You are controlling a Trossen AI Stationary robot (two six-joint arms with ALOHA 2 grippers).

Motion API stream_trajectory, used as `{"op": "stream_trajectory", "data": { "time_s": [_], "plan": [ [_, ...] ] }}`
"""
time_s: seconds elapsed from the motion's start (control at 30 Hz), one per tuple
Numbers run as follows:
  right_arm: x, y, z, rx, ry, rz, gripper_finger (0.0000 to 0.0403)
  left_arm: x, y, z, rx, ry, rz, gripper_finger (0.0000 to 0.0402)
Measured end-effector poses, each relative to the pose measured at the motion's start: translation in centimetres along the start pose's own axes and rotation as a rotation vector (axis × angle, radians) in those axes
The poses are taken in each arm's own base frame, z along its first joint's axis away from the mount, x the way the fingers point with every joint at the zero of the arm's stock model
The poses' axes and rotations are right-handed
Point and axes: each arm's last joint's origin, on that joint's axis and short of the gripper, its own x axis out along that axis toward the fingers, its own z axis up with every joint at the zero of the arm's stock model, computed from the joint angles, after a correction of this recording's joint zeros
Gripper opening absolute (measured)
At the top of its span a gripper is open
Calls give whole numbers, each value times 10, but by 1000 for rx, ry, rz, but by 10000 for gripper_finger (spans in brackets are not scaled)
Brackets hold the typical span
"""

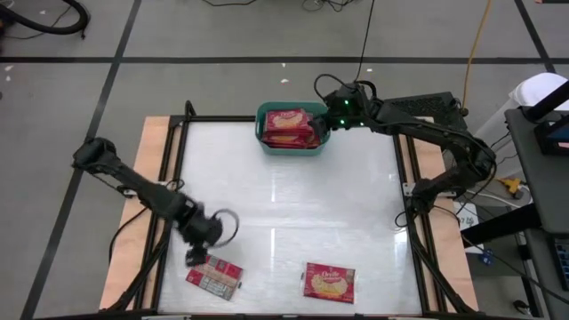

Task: Sort popcorn bags into baskets
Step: Put the popcorn bag into the green bin

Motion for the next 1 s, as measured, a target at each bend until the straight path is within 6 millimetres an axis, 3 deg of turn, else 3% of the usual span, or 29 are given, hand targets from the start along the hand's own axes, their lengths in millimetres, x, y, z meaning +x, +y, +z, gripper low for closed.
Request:
{"op": "stream_trajectory", "data": {
  "time_s": [0.17, 0.3, 0.5, 0.77, 1.0],
  "plan": [
    [-12, 14, -7, -82, 33, 24, 148, 15, -24, -24, 207, -63, 88, 304],
    [-17, 22, -10, -119, 36, 47, 148, 28, -26, -34, 361, -125, 168, 309],
    [-17, 29, -14, -131, 49, 64, 148, 58, -4, -39, 366, -115, 142, 275],
    [-17, 40, -22, -126, 85, 90, 148, 85, 21, -44, 344, -137, 88, 224],
    [-17, 48, -26, -142, 98, 110, 148, 89, 24, -42, 481, -178, 93, 123]
  ]
}}
